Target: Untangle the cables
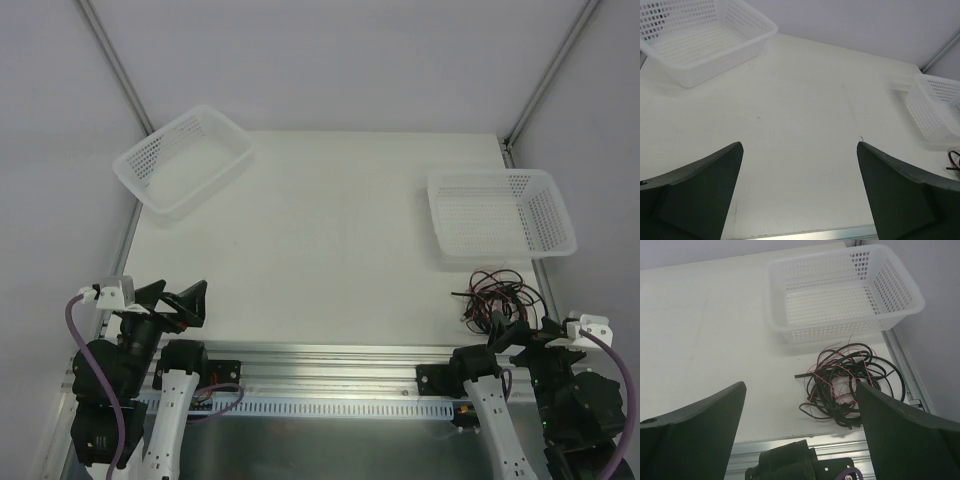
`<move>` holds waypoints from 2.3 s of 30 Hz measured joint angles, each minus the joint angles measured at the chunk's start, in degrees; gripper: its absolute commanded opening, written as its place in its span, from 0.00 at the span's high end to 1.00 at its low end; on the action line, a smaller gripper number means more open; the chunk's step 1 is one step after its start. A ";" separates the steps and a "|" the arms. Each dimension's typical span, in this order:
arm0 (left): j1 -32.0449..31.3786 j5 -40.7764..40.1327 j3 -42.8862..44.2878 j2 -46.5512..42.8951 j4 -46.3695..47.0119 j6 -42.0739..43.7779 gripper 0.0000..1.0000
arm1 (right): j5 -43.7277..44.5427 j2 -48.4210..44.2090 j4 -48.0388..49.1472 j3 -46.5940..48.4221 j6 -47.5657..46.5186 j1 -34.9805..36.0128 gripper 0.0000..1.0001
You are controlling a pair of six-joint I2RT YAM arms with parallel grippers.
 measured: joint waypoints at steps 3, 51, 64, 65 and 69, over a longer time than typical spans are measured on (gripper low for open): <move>0.00 -0.07 0.00 0.00 0.00 -0.22 0.01 | 0.00 0.00 0.00 0.00 0.00 0.00 0.03; 0.00 13.66 -21.84 14.91 15.85 -9.51 0.01 | 15.15 53.59 11.80 -21.46 49.07 -17.27 0.03; 0.00 14.10 -21.86 14.58 17.25 -8.68 0.01 | 5.25 57.27 25.29 -30.16 49.09 -22.84 0.76; 0.00 14.10 -21.88 14.58 17.25 -8.68 0.01 | 4.85 56.76 25.73 -30.47 48.87 -22.86 0.87; 0.00 14.19 -21.97 14.58 17.29 -8.61 0.01 | 3.10 53.07 25.86 -32.11 47.89 -21.86 0.99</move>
